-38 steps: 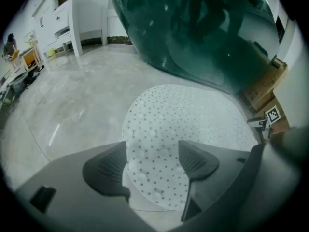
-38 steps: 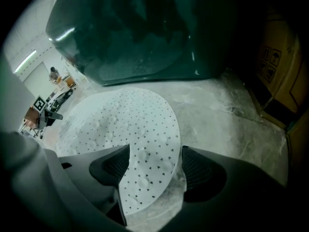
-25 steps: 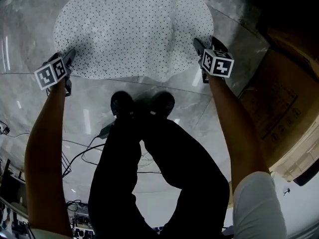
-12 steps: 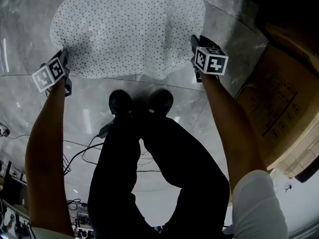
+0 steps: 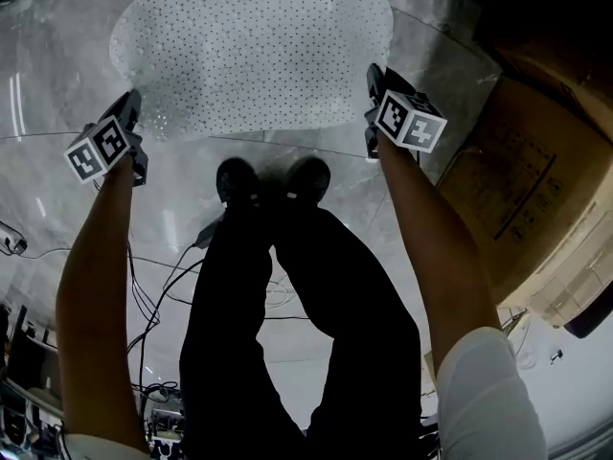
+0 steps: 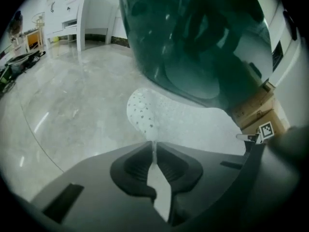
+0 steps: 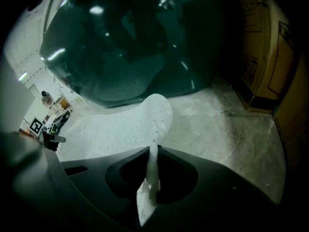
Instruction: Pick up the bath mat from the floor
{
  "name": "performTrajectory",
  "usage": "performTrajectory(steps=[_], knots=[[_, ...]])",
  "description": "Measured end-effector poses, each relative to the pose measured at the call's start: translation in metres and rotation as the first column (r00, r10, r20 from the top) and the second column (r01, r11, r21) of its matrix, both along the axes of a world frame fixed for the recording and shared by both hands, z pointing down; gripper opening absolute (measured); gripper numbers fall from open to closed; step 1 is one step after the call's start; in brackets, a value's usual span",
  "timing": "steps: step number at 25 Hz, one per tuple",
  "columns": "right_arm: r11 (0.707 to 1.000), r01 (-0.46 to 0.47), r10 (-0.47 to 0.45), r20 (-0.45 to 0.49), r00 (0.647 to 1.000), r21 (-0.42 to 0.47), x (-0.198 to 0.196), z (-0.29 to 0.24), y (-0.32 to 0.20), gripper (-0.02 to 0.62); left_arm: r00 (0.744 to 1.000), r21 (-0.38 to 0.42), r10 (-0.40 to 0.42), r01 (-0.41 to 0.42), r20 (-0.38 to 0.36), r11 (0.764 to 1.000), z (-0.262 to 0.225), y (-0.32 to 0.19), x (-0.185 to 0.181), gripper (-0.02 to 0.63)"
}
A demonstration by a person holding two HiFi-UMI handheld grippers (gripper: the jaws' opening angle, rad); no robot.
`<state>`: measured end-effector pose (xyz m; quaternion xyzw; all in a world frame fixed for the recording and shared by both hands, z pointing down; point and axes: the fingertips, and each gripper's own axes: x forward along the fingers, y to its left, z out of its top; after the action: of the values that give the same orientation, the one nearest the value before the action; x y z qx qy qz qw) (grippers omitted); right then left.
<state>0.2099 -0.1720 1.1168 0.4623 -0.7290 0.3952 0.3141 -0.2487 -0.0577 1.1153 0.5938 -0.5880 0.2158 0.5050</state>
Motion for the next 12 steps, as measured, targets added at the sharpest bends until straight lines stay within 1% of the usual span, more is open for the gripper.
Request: performTrajectory(steps=[2,4,6,7,9,10,12], knots=[[1.000,0.013,-0.014,0.020,1.000,0.010,-0.004,-0.037,0.000,0.047,0.999,0.040,0.016,-0.015,-0.032,0.999,-0.038,-0.005,0.014,0.032],[0.998,0.060,-0.060,0.037,0.997,0.023,-0.013,-0.079,0.007,0.046,0.997,0.071,0.032,-0.027,-0.066,0.997,-0.082,-0.004,0.032,0.032],[0.994,0.102,-0.105,0.058,0.993,0.042,-0.027,-0.127,0.016,0.046,0.995,0.099,0.025,-0.016,-0.098,0.995,-0.131,-0.002,0.046,0.032],[0.993,0.102,-0.106,0.073,0.992,0.054,-0.033,-0.153,0.018,0.046,0.994,0.115,0.013,0.000,-0.111,0.993,-0.156,-0.002,0.050,0.032],[0.994,0.069,-0.078,0.108,0.991,0.084,-0.044,-0.209,0.016,0.046,0.992,0.148,-0.007,0.025,-0.125,0.989,-0.209,-0.002,0.051,0.032],[0.994,0.055,-0.067,0.125,0.990,0.097,-0.048,-0.239,0.016,0.046,0.992,0.162,-0.003,0.023,-0.123,0.986,-0.238,0.001,0.050,0.032],[0.992,0.051,-0.068,0.153,0.986,0.111,-0.052,-0.302,0.024,0.046,0.994,0.195,0.034,-0.012,-0.108,0.981,-0.302,0.015,0.051,0.032]])
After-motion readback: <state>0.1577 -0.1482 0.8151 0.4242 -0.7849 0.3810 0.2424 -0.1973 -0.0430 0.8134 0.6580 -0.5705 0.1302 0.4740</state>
